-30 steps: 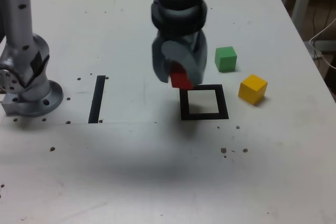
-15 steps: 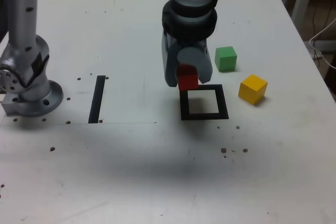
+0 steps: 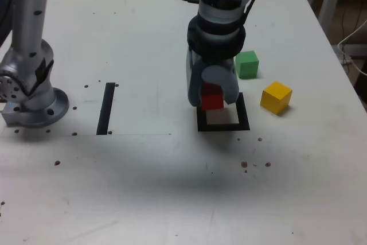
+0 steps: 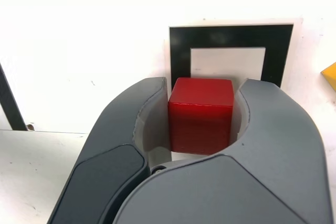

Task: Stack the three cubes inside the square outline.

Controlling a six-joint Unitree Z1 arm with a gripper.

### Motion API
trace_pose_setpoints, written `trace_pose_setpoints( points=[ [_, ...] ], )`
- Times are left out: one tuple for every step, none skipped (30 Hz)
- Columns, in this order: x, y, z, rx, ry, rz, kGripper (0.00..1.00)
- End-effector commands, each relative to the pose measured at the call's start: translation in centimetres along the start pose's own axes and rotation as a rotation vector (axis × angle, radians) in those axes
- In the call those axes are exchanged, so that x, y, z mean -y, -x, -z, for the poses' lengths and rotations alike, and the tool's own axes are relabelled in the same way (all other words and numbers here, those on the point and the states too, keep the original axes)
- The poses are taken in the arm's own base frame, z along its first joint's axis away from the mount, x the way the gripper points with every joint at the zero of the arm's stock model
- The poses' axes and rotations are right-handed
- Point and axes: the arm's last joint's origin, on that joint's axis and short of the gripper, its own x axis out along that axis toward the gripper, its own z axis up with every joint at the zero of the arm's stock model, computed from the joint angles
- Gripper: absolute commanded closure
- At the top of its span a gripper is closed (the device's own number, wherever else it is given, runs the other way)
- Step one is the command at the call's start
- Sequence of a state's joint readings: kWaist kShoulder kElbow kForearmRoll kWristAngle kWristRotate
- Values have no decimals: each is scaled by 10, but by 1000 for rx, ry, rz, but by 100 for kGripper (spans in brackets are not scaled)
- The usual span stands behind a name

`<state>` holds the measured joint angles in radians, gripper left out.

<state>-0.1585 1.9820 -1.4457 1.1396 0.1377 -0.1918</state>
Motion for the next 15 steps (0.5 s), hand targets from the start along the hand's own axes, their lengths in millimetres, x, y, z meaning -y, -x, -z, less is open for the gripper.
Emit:
trace_pose_setpoints(
  points=[
    [1,-3,-3,1,-4,6,78],
    [1,-4,-4,4,-5,8,78],
    [2,-5,-5,8,-7,11,78],
    [2,-7,-7,13,-9,13,78],
    [3,-8,-8,19,-11,16,78],
    [3,-10,-10,25,-13,18,78],
    [4,-12,-11,30,-15,20,78],
    [4,-13,-12,34,-16,21,77],
    [4,-15,-12,36,-17,22,77],
    [4,-16,-13,36,-18,22,77],
    [4,-18,-13,34,-19,22,76],
    [4,-19,-13,31,-20,23,75],
    [3,-20,-13,28,-22,23,74],
    [3,-21,-12,24,-24,24,73],
    [3,-22,-12,20,-27,26,71]
  ],
)
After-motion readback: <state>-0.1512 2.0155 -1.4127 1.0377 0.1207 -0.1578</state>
